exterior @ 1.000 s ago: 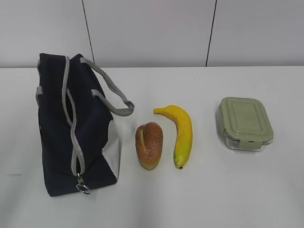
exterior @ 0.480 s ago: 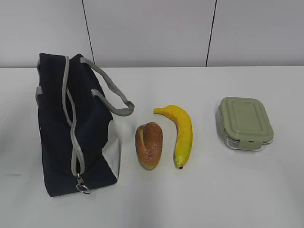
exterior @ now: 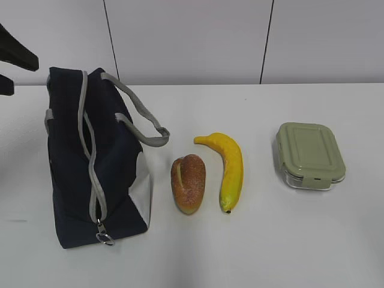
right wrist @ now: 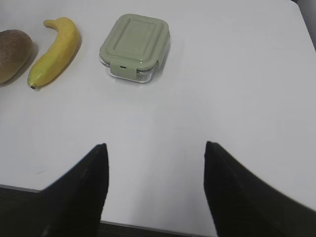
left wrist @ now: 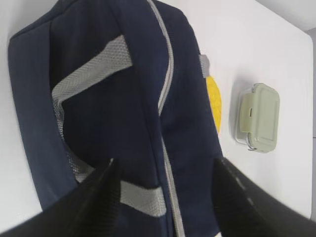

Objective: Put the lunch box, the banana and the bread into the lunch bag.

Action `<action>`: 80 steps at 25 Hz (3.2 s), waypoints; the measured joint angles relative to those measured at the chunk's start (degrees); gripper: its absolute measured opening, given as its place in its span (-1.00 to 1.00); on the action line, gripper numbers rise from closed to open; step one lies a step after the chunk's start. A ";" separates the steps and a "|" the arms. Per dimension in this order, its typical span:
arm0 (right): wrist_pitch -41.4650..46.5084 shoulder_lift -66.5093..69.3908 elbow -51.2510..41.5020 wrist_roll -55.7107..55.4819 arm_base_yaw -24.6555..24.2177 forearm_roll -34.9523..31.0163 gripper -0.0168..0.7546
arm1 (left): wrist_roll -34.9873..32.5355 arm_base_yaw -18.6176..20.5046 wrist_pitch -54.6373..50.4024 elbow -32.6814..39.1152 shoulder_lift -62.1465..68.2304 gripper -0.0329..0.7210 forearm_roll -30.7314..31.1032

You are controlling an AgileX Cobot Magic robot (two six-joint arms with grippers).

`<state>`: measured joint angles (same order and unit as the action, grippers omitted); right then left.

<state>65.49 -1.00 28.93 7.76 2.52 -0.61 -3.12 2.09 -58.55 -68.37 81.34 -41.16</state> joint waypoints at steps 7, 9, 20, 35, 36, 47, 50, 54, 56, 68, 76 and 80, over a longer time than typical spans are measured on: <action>0.00 0.00 0.00 0.00 0.00 0.00 0.28 | -1.38 -0.90 0.00 -2.00 6.32 0.12 -0.97; 0.00 0.00 0.00 0.00 0.00 0.00 0.28 | -1.75 -1.96 0.13 -2.13 7.37 0.12 -0.97; 0.00 0.00 0.00 0.00 0.00 0.00 0.28 | -2.11 -2.75 3.17 -2.36 11.00 0.09 -0.87; 0.00 0.00 0.00 0.00 0.00 0.00 0.28 | -2.33 -2.75 4.90 -2.36 11.81 -0.69 -1.08; 0.00 0.00 0.00 0.00 0.00 0.00 0.28 | -2.33 -2.75 4.90 -2.36 11.81 -0.72 -1.16; 0.00 0.00 0.00 0.00 0.00 0.00 0.28 | -6.94 -2.75 -0.43 -9.10 12.32 -0.94 -1.16; 0.00 0.00 0.00 0.00 0.00 0.00 0.28 | -7.16 -2.75 -1.10 -10.75 12.32 -0.94 -1.16; 0.00 0.00 0.00 0.00 0.00 0.00 0.28 | -7.41 -2.75 -1.56 -10.98 13.06 -0.94 -1.32; 0.00 0.00 0.00 0.00 0.00 0.00 0.28 | -7.41 -2.75 -1.69 -10.98 14.03 -0.94 -2.60; 0.00 0.00 0.00 0.00 0.00 0.00 0.28 | -12.68 -3.97 -3.63 -11.11 17.19 -0.94 -12.40; 0.00 0.00 0.00 0.00 0.00 2.60 0.28 | -14.17 -4.96 -3.02 -11.38 17.50 -0.94 -14.66; 0.00 0.00 0.00 0.00 0.00 2.69 0.28 | -14.52 -4.96 -3.02 -11.38 17.50 -0.94 -14.78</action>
<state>65.49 -1.00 28.93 7.76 2.52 2.08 -17.64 -2.86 -61.57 -79.75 98.84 -55.94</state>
